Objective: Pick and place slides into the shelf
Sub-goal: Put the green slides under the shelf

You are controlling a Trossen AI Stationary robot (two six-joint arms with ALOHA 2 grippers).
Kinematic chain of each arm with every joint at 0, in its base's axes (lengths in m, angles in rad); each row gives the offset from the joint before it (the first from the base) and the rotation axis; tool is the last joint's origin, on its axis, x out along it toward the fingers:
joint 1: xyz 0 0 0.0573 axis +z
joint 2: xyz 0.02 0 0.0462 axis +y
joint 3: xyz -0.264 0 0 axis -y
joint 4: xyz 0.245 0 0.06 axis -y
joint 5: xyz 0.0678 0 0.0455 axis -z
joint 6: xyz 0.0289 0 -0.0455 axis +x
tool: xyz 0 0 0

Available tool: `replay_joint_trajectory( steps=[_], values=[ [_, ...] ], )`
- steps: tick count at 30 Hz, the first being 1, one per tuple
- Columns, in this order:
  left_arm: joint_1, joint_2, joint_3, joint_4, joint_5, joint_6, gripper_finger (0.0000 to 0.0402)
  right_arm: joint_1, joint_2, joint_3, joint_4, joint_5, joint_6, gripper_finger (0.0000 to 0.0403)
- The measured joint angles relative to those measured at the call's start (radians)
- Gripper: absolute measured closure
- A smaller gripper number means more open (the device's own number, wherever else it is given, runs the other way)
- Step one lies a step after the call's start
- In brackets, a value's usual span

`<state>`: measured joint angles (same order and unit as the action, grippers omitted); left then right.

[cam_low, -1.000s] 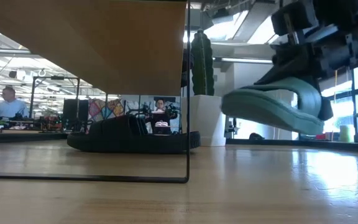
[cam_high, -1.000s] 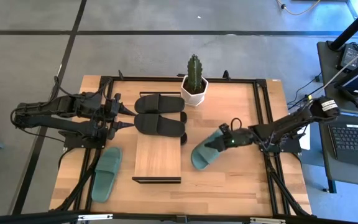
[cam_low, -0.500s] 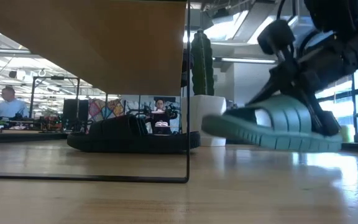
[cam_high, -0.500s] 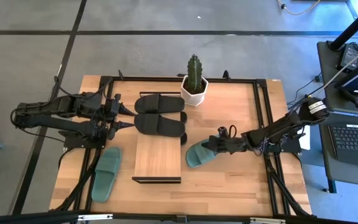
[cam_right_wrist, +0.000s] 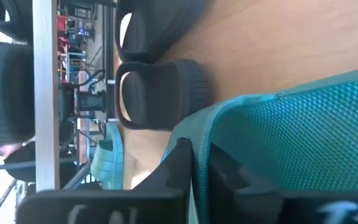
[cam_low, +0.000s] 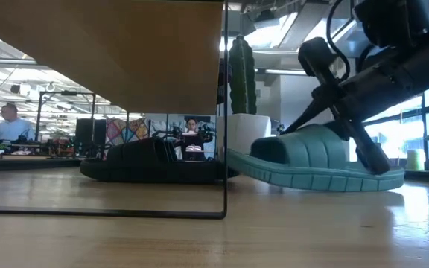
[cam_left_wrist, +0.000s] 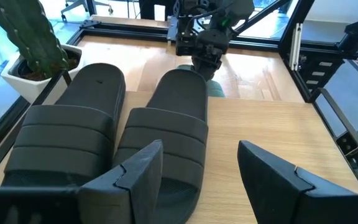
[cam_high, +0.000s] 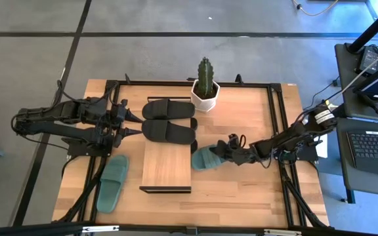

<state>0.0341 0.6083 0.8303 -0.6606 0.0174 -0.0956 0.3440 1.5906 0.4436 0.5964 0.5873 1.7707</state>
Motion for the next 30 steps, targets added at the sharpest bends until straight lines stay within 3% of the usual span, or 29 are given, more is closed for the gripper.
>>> replay_joint_trajectory(
  steps=[30],
  values=[
    [0.000,0.000,0.000,-0.004,0.000,0.053,0.0202,0.007,0.010,0.032,-0.037,-0.099,-0.022,0.0353]
  ],
)
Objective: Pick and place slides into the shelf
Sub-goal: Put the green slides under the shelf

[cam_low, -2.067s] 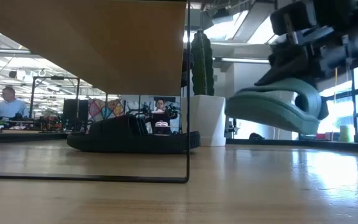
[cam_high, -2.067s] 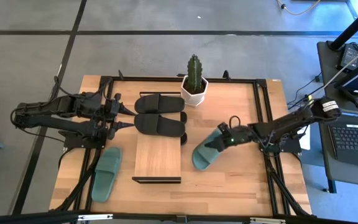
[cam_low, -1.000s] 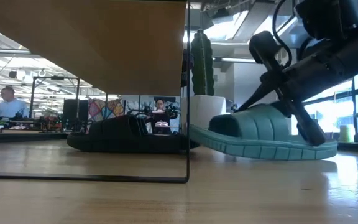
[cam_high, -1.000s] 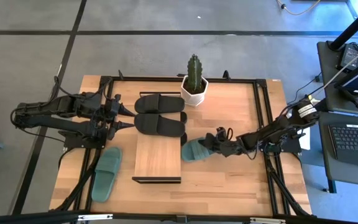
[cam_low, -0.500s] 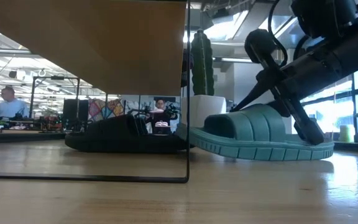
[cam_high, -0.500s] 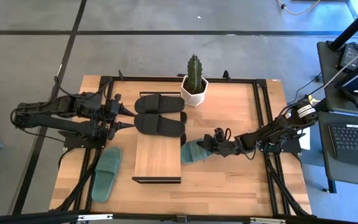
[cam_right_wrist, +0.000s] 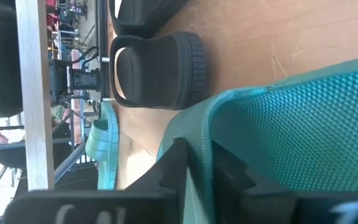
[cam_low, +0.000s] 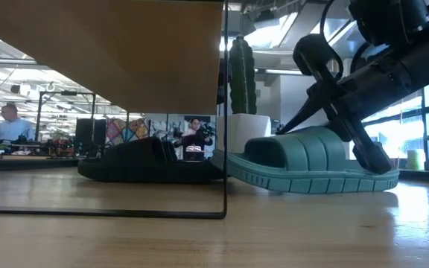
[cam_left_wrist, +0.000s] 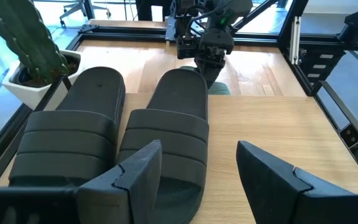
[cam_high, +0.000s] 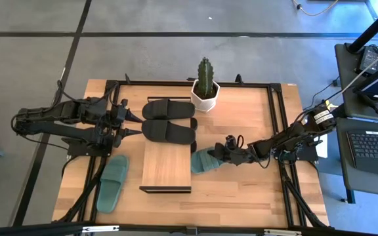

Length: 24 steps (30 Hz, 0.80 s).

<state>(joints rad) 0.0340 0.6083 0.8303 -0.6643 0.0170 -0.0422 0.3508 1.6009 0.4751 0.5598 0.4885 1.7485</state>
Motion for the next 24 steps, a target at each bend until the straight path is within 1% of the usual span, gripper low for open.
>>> replay_joint_trajectory(
  steps=[2,6,10,12,16,20,22,24],
  values=[
    [0.000,0.000,0.000,0.000,0.000,0.000,0.0202,0.000,0.000,0.000,0.000,-0.001,0.000,0.0335],
    [0.000,0.000,0.000,0.000,0.000,0.001,0.0202,0.000,0.000,-0.001,-0.001,-0.011,0.002,0.0282],
    [0.000,0.000,0.000,0.000,0.000,0.001,0.0202,0.002,0.000,-0.003,0.022,-0.090,-0.031,0.0236],
    [0.000,0.000,0.000,0.000,0.000,0.002,0.0202,0.010,-0.004,-0.003,0.029,-0.098,-0.045,0.0221],
    [0.000,0.000,0.000,0.000,0.000,0.002,0.0202,0.011,-0.024,-0.004,0.028,-0.114,-0.053,0.0205],
    [0.000,0.000,-0.024,0.007,0.000,0.001,0.0202,0.019,-0.064,-0.004,0.013,-0.125,-0.093,0.0202],
    [0.000,0.000,-0.038,0.009,0.000,-0.001,0.0202,0.025,-0.102,-0.003,-0.045,-0.127,-0.107,0.0202],
    [0.000,0.000,-0.052,0.007,0.000,-0.002,0.0202,0.029,-0.146,-0.003,-0.143,-0.127,-0.107,0.0204]
  ],
)
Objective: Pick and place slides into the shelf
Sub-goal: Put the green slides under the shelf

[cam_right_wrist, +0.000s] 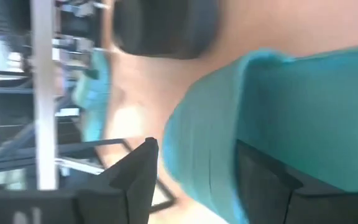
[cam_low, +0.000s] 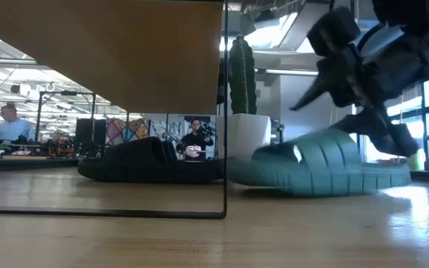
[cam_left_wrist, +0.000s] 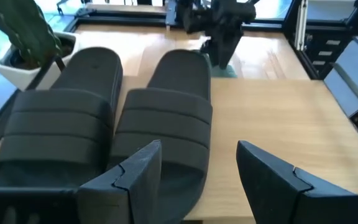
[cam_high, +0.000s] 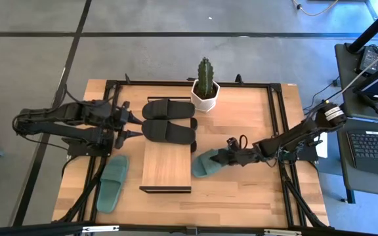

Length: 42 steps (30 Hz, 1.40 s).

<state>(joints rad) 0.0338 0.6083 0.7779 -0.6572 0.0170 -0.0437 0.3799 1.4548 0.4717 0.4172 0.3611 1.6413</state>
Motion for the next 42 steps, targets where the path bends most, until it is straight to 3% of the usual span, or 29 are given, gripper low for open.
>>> replay_joint_trajectory(
  steps=[13,20,29,42],
  values=[
    [0.000,0.000,-0.023,0.018,0.000,-0.014,0.0202,-0.002,-0.322,0.001,-0.641,0.003,-0.078,0.0205],
    [0.000,0.000,-0.023,0.025,0.000,-0.028,0.0202,-0.005,-0.360,0.001,-0.952,-0.058,0.026,0.0206],
    [0.000,0.000,-0.023,0.025,0.000,-0.033,0.0202,-0.006,-0.355,0.001,-1.000,-0.043,0.001,0.0206],
    [0.000,0.000,-0.023,0.024,0.000,-0.036,0.0202,-0.018,-0.239,0.001,-0.929,-0.048,0.001,0.0205]
  ],
)
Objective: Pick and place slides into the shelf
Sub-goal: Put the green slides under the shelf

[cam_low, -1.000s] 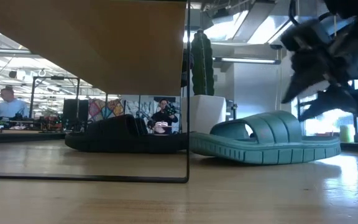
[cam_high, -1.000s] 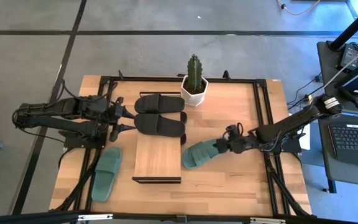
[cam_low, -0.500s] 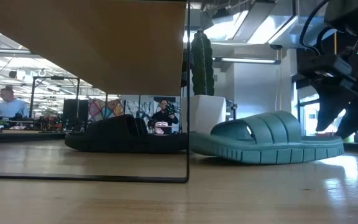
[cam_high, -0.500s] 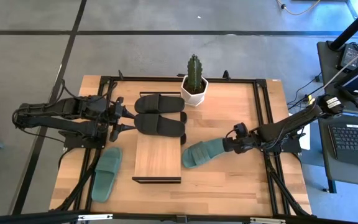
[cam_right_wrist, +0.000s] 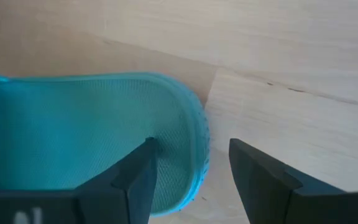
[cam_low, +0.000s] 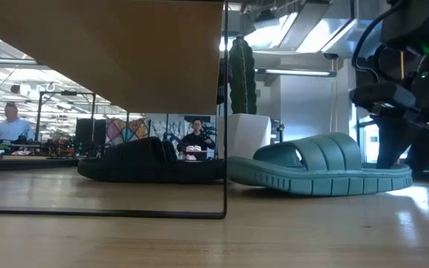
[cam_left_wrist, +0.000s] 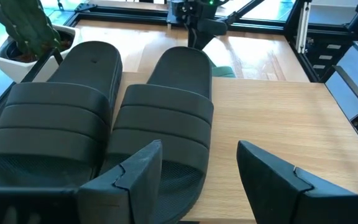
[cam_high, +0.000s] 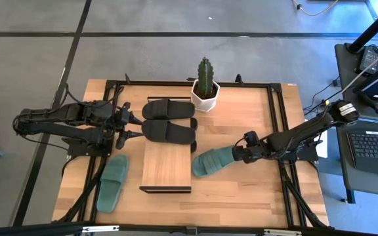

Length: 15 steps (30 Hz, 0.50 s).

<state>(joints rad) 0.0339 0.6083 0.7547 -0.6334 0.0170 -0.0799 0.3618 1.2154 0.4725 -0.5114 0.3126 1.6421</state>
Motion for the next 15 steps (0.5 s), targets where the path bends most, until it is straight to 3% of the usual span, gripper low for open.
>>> replay_joint_trajectory(
  steps=[9,15],
  values=[
    [0.000,0.000,0.000,0.000,0.000,0.000,0.0202,0.000,0.003,0.000,0.035,0.000,-0.001,0.0208],
    [0.000,0.000,0.000,0.000,0.000,0.000,0.0202,0.001,0.003,0.000,0.102,-0.003,-0.004,0.0260]
  ],
)
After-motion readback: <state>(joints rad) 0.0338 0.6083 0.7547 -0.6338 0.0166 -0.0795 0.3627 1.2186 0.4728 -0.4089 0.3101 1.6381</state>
